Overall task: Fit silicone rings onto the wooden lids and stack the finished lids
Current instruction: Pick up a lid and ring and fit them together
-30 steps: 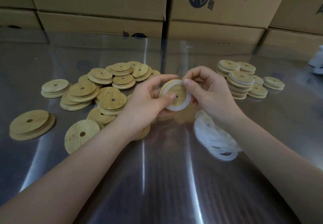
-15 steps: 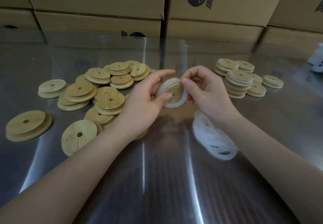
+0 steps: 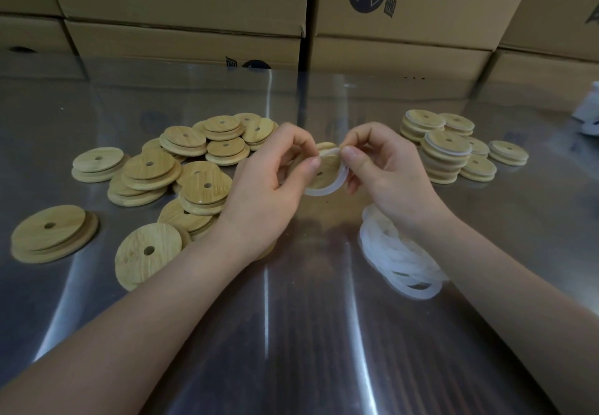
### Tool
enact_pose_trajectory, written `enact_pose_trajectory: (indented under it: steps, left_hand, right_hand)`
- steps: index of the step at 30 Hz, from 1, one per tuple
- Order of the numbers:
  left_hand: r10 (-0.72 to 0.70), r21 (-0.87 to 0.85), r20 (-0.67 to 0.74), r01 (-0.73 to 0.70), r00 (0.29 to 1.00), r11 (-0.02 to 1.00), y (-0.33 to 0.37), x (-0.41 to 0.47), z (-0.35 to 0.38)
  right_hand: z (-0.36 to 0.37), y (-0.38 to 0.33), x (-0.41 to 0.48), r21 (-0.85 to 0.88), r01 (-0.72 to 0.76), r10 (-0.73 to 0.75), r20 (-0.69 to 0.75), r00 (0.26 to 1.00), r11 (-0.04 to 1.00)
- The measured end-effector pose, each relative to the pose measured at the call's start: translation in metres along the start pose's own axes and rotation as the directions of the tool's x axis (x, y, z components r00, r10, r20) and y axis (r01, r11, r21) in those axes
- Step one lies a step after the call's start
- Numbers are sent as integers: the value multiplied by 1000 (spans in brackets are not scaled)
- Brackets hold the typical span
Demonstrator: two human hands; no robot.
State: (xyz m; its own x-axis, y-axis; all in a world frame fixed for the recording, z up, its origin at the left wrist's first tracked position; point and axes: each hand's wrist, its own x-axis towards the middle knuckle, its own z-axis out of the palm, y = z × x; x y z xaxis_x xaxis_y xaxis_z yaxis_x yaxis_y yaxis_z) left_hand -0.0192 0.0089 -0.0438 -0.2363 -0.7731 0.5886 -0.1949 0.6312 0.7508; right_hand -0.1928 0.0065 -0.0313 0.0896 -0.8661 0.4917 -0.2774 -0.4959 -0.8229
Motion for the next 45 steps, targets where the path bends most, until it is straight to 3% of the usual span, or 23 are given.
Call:
enact_pose_trajectory:
  steps: [11,19,22,25,31,38,45]
  left_hand:
    - [-69,-33,-76,67,995,997,3,-2,0]
    - [-152,-164,-100,134,983,977,3,-1,0]
    - [-121,-184,-37,113,992,976,5,-1,1]
    - [-96,-100,-5,95,995,990,3,-2,1]
    - [-128,-83,-48,124,991,989,-1,-1,4]
    - [-226,-278,-118,186,967,943,2,2,0]
    - [-302,-369,-122,240,945,898,4,5,-1]
  right_hand:
    - [2,0,-1,-13,15,-15,11,1000,1000]
    - [1,1,-1,-32,63,-63,-1,998,997]
    - [-1,2,1,-11,28,-28,-2,1000,1000]
    - [-3,2,2,0,2,-2,10,1000,1000]
    - [-5,1,3,42,-52,51,16,999,998]
    - [-1,0,-1,159,-160,157,30,987,974]
    - [0,-3,1,198,-225,233,-13,972,954]
